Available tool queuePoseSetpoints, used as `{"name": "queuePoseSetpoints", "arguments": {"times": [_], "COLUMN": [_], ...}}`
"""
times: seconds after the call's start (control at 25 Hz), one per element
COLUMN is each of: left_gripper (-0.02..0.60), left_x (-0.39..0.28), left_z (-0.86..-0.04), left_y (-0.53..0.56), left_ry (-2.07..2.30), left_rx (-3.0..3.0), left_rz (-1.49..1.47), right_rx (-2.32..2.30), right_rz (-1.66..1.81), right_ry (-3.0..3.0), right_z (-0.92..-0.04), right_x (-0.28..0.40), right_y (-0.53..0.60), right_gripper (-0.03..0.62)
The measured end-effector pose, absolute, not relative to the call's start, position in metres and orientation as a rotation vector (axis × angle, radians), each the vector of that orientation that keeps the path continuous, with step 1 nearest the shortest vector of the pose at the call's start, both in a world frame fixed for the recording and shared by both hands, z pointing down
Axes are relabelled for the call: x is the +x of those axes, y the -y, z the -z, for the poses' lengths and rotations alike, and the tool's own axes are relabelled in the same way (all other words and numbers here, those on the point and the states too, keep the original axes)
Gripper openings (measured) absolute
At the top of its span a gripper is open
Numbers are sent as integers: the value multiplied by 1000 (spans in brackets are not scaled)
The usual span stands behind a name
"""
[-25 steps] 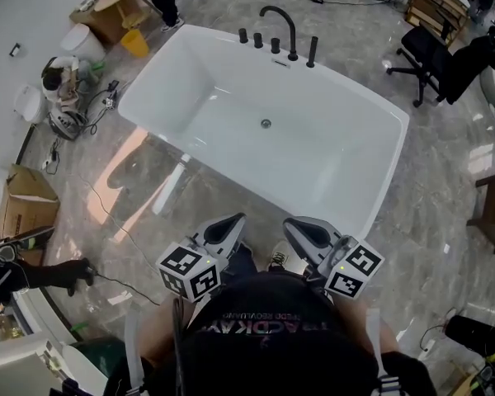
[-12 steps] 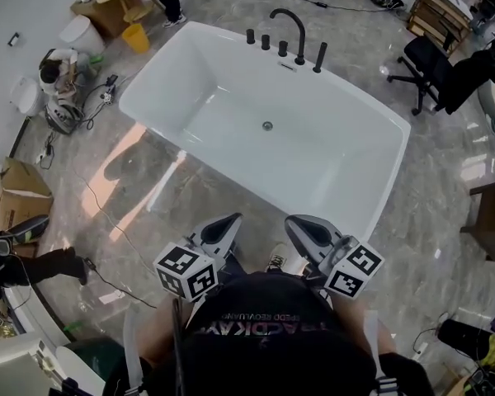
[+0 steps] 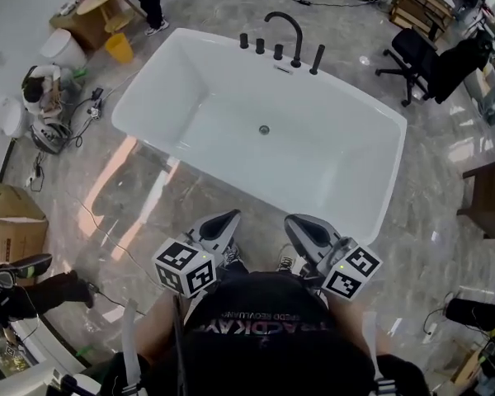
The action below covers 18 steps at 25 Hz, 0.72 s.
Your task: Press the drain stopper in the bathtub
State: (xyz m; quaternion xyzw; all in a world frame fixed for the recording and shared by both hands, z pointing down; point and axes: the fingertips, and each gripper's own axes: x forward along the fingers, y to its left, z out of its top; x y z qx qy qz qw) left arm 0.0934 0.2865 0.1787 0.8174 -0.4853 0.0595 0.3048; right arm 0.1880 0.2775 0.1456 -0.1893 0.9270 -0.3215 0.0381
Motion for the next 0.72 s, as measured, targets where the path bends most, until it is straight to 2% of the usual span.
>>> {"name": "queuePoseSetpoints", "arguments": {"times": [0.72], "left_gripper": [5], "left_x": [23], "left_z": [-197], "left_y": [-276], "left_ry": [1079], "left_rx": [2209], "left_rz": [-195], "right_rx": [-866], "right_rz": [1013], "right_ry": [-2765], "right_z": [-148], "right_x": [127], "right_y": [-276], "right_gripper": [12]}}
